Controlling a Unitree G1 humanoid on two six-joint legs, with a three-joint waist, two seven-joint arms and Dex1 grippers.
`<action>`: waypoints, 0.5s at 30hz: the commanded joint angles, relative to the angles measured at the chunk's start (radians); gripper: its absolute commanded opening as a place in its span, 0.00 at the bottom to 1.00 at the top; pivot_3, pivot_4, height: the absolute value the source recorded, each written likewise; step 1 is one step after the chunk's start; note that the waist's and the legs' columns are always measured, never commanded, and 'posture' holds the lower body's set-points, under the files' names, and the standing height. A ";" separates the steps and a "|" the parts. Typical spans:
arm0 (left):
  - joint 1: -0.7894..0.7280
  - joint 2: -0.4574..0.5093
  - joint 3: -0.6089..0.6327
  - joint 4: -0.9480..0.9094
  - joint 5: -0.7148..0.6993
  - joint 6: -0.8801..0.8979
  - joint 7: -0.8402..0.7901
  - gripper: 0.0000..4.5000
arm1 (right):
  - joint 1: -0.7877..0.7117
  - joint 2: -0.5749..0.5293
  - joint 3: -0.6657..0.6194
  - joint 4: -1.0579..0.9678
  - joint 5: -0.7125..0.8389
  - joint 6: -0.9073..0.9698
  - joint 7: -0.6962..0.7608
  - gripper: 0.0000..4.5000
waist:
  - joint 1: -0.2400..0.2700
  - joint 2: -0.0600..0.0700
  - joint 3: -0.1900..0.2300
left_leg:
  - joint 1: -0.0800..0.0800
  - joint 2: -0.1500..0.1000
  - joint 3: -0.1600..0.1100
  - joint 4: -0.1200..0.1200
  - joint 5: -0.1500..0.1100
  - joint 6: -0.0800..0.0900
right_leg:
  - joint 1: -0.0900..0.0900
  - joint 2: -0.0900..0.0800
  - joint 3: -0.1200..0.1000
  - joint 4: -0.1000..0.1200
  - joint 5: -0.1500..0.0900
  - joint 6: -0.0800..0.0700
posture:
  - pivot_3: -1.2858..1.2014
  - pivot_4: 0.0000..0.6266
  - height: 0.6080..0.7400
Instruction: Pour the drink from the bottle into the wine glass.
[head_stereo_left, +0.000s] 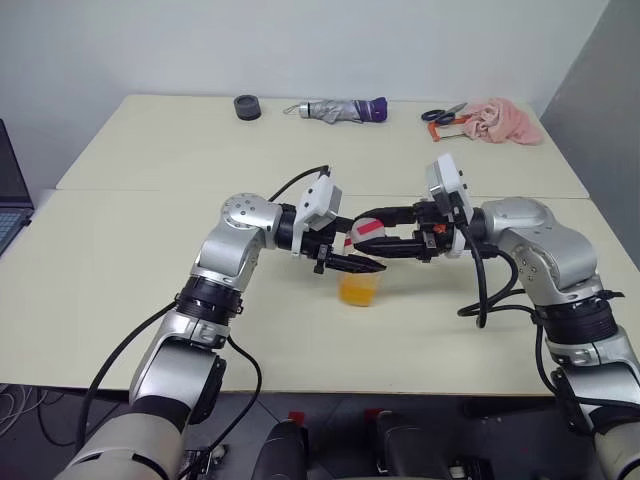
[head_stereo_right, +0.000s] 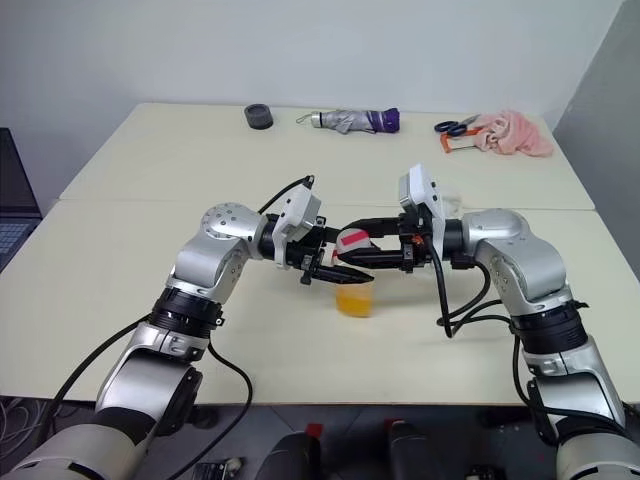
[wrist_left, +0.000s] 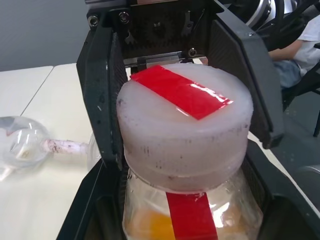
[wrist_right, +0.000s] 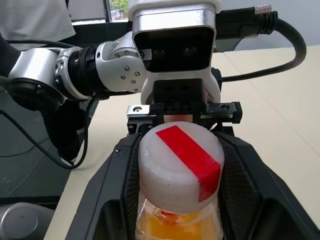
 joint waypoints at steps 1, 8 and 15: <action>-0.016 0.003 0.019 -0.054 -0.023 -0.004 0.006 0.49 | 0.018 -0.015 -0.047 -0.055 0.016 0.018 -0.016 0.77 | 0.004 0.000 0.000 | 0.000 0.000 0.000 0.000 0.000 0.000 | 0.000 -0.001 0.000 0.000 0.000 0.000 | 0.52 0.24 1.00; -0.002 0.007 0.022 -0.060 -0.019 -0.010 0.026 0.49 | 0.231 -0.038 -0.209 -0.359 0.028 0.048 -0.256 0.93 | 0.009 0.000 0.000 | -0.001 0.000 -0.001 0.000 0.000 0.000 | 0.000 -0.003 -0.001 0.000 0.000 0.000 | 0.52 0.24 1.00; -0.008 0.001 0.017 -0.038 -0.017 -0.024 0.021 0.49 | 0.349 0.085 -0.125 -0.589 -0.044 0.068 -0.523 0.93 | -0.002 0.000 0.000 | 0.001 0.000 0.000 0.000 0.000 0.000 | 0.000 0.002 0.001 0.001 0.000 0.000 | 0.52 0.24 1.00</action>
